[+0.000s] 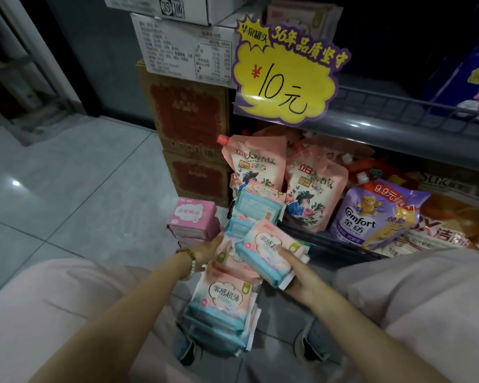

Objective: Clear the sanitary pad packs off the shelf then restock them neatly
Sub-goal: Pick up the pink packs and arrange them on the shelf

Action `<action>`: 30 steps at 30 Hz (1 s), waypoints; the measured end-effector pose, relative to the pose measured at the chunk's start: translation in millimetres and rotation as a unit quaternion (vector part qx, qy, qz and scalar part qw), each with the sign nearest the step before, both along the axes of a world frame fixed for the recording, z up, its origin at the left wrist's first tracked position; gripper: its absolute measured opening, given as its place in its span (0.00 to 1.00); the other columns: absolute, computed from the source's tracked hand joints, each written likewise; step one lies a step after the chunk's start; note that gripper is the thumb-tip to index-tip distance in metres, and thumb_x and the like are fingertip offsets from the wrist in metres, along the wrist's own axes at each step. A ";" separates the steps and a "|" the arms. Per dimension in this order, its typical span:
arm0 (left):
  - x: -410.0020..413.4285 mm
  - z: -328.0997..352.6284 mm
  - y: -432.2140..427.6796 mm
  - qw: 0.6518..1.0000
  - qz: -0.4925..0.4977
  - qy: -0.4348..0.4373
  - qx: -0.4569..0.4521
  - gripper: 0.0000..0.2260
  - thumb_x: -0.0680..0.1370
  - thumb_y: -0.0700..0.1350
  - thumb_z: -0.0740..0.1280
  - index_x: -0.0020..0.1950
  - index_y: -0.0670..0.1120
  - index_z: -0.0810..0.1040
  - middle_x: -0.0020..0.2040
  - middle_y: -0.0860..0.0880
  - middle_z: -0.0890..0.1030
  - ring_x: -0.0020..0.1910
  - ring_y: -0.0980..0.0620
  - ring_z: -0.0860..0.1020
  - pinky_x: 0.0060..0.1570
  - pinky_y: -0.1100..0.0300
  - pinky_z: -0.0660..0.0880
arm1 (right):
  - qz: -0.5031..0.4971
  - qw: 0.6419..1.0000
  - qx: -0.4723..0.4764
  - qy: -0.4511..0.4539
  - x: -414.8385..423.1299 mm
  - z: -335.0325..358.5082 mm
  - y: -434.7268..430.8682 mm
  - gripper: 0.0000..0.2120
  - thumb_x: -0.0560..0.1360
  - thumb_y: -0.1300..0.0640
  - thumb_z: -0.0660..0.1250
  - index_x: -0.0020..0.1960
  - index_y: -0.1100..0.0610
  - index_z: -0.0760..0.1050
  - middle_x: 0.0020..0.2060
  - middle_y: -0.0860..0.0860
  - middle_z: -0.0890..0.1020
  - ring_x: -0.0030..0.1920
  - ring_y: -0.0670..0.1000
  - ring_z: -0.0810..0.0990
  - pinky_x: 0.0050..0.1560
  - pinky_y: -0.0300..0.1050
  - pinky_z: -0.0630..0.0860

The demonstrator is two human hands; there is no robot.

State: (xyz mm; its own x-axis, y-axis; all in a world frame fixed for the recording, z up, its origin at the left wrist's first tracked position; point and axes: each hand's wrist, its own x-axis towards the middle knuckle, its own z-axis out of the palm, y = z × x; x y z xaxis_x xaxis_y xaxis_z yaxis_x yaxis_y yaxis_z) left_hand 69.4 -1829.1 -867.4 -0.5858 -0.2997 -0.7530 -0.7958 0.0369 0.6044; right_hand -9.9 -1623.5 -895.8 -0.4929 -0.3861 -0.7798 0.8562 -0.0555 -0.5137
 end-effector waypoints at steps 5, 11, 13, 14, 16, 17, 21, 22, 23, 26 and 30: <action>-4.7 -13.1 6.0 1.000 0.004 0.013 -0.019 0.27 0.81 0.61 0.50 0.73 0.45 0.64 0.66 0.43 0.74 0.63 0.44 0.73 0.61 0.52 0.72 | -0.005 0.999 -0.033 -0.015 12.5 -5.6 -5.9 0.12 0.72 0.55 0.70 0.53 0.59 0.79 0.45 0.58 0.85 0.44 0.55 0.83 0.48 0.54 0.79; -6.5 -29.5 -5.6 0.998 0.019 0.058 -0.032 0.30 0.79 0.64 0.52 0.67 0.42 0.73 0.59 0.41 0.80 0.61 0.43 0.76 0.67 0.47 0.69 | 0.026 0.999 -0.027 0.019 13.8 2.6 -5.0 0.17 0.68 0.51 0.72 0.54 0.57 0.79 0.46 0.55 0.85 0.44 0.54 0.82 0.58 0.54 0.75; -4.4 -21.2 -4.8 0.997 0.030 0.069 -0.026 0.28 0.79 0.63 0.52 0.67 0.42 0.71 0.56 0.43 0.79 0.58 0.45 0.76 0.66 0.47 0.69 | 0.020 0.999 -0.038 0.020 14.1 6.2 -4.3 0.18 0.68 0.51 0.71 0.56 0.57 0.79 0.49 0.55 0.85 0.45 0.54 0.82 0.61 0.55 0.73; -3.9 -21.6 -5.4 0.996 0.045 0.071 -0.014 0.28 0.79 0.63 0.54 0.67 0.43 0.70 0.55 0.44 0.78 0.56 0.46 0.76 0.64 0.47 0.71 | 0.015 0.998 -0.048 0.022 14.3 7.9 -4.1 0.18 0.70 0.51 0.70 0.57 0.57 0.79 0.50 0.55 0.85 0.45 0.53 0.83 0.59 0.54 0.74; -4.9 -26.8 -9.4 0.992 0.087 0.082 0.033 0.35 0.71 0.69 0.63 0.65 0.44 0.71 0.54 0.44 0.80 0.53 0.44 0.79 0.59 0.44 0.75 | 0.009 0.997 -0.065 0.034 13.6 12.0 -4.4 0.19 0.70 0.51 0.70 0.58 0.57 0.79 0.52 0.56 0.84 0.45 0.53 0.83 0.58 0.53 0.75; -5.6 -23.2 -10.2 0.989 0.108 0.079 0.058 0.40 0.63 0.72 0.67 0.64 0.44 0.71 0.53 0.42 0.82 0.52 0.43 0.81 0.54 0.41 0.77 | 0.010 0.997 -0.070 0.042 12.5 14.4 -4.4 0.20 0.68 0.51 0.70 0.58 0.57 0.79 0.52 0.56 0.84 0.45 0.53 0.83 0.60 0.54 0.74; -6.8 2.2 -10.3 0.978 0.134 0.087 0.138 0.25 0.70 0.67 0.65 0.50 0.46 0.78 0.48 0.41 0.83 0.47 0.41 0.82 0.52 0.43 0.78 | 0.029 0.991 -0.104 0.080 -1.5 31.1 -2.8 0.28 0.59 0.47 0.79 0.55 0.56 0.80 0.51 0.55 0.85 0.45 0.51 0.85 0.54 0.51 0.80; -6.3 3.9 -11.3 0.976 0.132 0.083 0.152 0.22 0.71 0.65 0.65 0.48 0.46 0.78 0.48 0.41 0.84 0.48 0.41 0.82 0.52 0.44 0.78 | 0.037 0.989 -0.109 0.088 -6.0 34.9 -1.5 0.29 0.57 0.46 0.81 0.55 0.55 0.80 0.51 0.55 0.85 0.44 0.51 0.85 0.47 0.49 0.82; -5.6 3.7 -12.3 0.975 0.127 0.081 0.161 0.20 0.71 0.64 0.66 0.47 0.47 0.78 0.47 0.42 0.84 0.47 0.42 0.82 0.50 0.46 0.79 | 0.045 0.989 -0.108 0.093 -9.0 39.3 -0.6 0.28 0.58 0.47 0.80 0.55 0.55 0.79 0.50 0.55 0.85 0.44 0.51 0.85 0.42 0.46 0.82; -3.8 4.3 -10.1 0.969 0.145 0.104 0.170 0.14 0.73 0.57 0.67 0.51 0.47 0.77 0.41 0.46 0.84 0.41 0.47 0.82 0.42 0.52 0.80 | 0.002 0.989 -0.128 0.080 -8.8 45.6 -1.7 0.29 0.60 0.49 0.78 0.59 0.56 0.78 0.48 0.55 0.85 0.42 0.51 0.85 0.38 0.45 0.82; -8.5 4.7 -6.0 0.944 0.209 0.172 0.188 0.18 0.74 0.48 0.70 0.60 0.43 0.71 0.56 0.40 0.79 0.47 0.45 0.80 0.37 0.54 0.79 | -0.087 0.976 -0.197 0.037 4.3 46.9 -6.3 0.30 0.63 0.47 0.76 0.62 0.56 0.75 0.52 0.57 0.84 0.46 0.56 0.85 0.43 0.54 0.82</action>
State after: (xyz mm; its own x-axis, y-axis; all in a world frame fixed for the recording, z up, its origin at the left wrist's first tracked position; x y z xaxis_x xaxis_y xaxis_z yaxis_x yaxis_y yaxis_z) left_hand 60.9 -1835.1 -862.7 -0.7055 -0.3082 -0.6381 -0.4472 -0.5049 0.7383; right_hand -5.5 -1629.8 -848.9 -0.6271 -0.5546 -0.5469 0.7775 -0.4023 -0.4834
